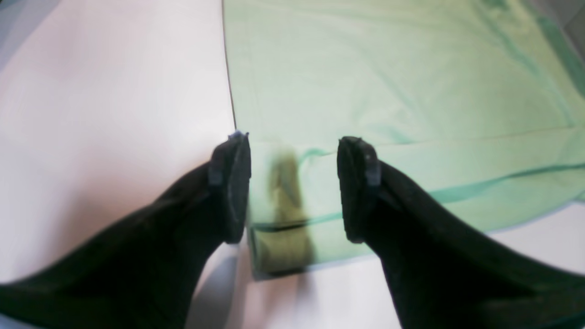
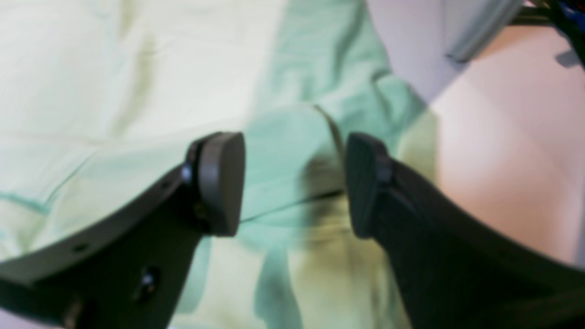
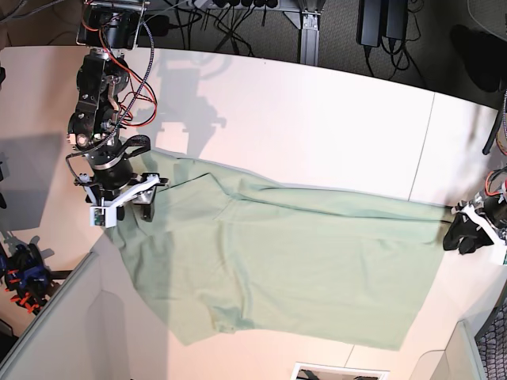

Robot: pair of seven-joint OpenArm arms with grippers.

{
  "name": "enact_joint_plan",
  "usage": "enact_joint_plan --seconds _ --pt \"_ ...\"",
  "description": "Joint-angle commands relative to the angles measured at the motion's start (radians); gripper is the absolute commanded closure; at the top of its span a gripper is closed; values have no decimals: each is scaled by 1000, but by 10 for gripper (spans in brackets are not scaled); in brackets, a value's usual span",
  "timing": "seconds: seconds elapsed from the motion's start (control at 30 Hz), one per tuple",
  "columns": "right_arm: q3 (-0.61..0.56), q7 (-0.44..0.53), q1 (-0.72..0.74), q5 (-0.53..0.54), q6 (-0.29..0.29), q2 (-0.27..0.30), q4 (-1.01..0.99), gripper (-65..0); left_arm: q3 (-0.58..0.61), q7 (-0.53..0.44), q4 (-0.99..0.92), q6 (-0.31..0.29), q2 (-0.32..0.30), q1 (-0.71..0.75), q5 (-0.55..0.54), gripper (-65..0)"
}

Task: Fold the T-shirt properly
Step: 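Drag the grasped shirt edge with both grippers, folding it over, then regrasp the folded edge with both grippers and pull it taut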

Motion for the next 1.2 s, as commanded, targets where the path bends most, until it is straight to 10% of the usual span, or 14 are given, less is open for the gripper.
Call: enact_joint_plan --seconds 0.0,0.3,0.6,1.17 --pt "39 7 17 27 -5 18 27 -349 -11 5 30 -20 -20 -28 -34 -337" --pt "354 -68 -39 244 -4 18 33 -349 -140 134 84 -55 -26 -14 -195 -337" --pt "395 -111 -109 329 -5 8 33 -349 -139 141 85 -55 -28 79 -223 -336" --pt "422 -39 -195 327 -5 -224 14 -349 -215 156 100 -55 13 187 -272 -336"
